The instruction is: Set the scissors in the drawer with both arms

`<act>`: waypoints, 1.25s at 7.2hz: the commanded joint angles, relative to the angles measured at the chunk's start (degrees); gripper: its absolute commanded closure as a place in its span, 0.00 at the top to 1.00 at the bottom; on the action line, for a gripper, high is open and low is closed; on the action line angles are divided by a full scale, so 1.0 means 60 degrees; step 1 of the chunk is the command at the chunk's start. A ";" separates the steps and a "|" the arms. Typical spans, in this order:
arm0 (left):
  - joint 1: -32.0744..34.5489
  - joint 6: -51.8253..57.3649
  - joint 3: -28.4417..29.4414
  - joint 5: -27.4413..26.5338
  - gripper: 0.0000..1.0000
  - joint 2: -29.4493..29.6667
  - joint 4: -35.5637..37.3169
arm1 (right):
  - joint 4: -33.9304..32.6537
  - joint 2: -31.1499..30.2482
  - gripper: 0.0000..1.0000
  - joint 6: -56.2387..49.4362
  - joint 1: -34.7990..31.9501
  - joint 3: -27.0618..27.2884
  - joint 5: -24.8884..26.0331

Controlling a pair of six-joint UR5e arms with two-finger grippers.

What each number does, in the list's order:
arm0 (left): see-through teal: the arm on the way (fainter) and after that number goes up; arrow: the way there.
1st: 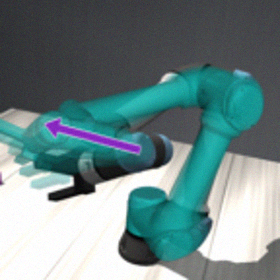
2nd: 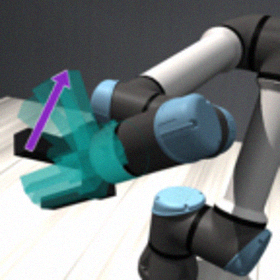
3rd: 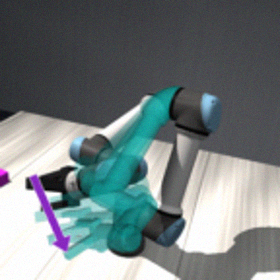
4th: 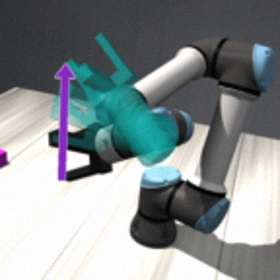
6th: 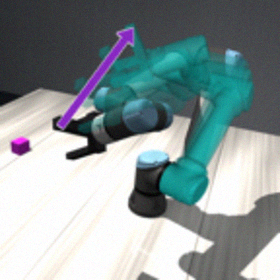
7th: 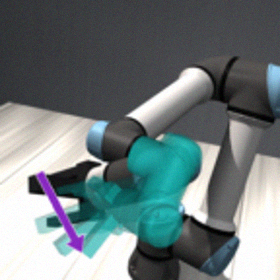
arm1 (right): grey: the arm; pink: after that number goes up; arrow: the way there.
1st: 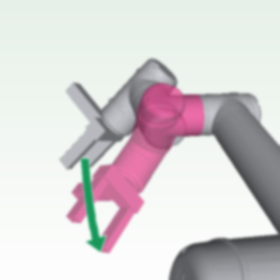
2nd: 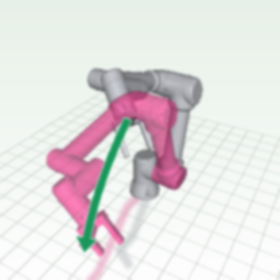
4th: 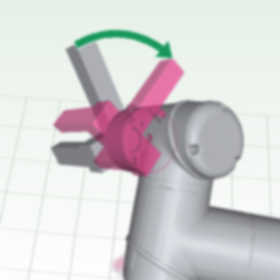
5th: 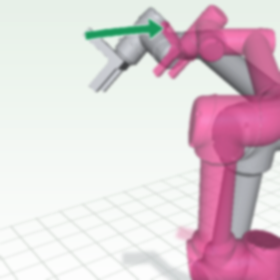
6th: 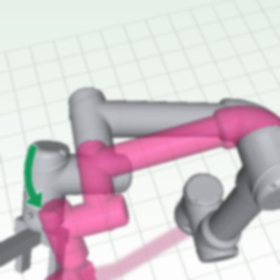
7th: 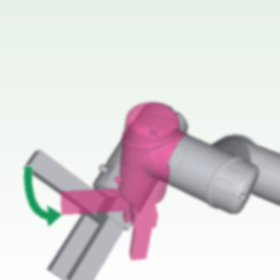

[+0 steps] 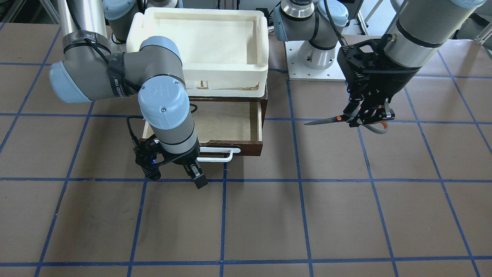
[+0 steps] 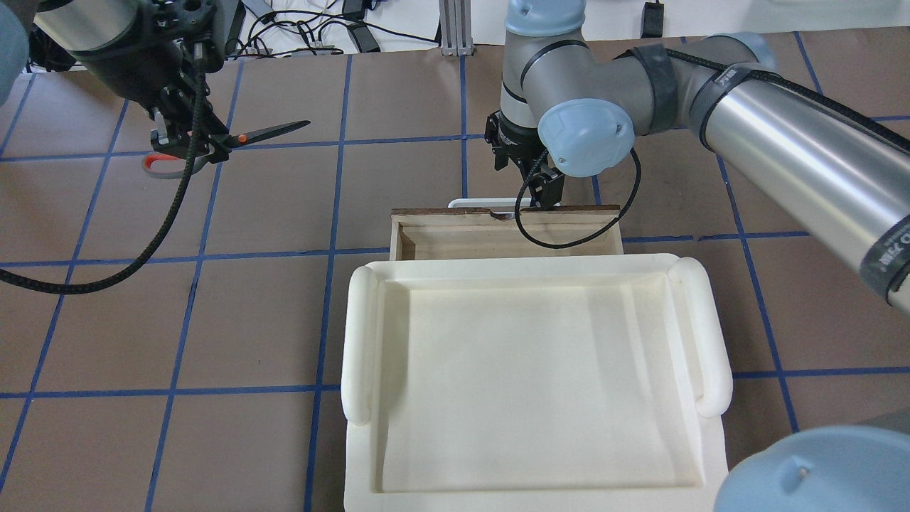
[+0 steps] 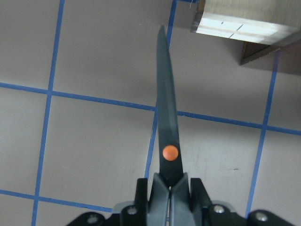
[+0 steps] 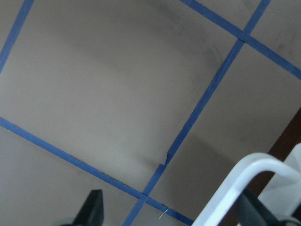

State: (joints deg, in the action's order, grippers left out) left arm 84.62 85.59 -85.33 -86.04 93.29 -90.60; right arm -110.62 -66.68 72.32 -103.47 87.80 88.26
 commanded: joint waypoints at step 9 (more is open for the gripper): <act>0.0135 -0.0158 -0.0090 -0.0762 0.00 -0.0255 -0.1102 | -0.0445 0.0800 1.00 -0.0554 0.0194 -0.0996 0.0027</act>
State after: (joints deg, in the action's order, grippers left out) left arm 85.40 84.68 -85.86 -90.64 91.68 -97.22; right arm -113.24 -62.02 69.04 -102.31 82.19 88.41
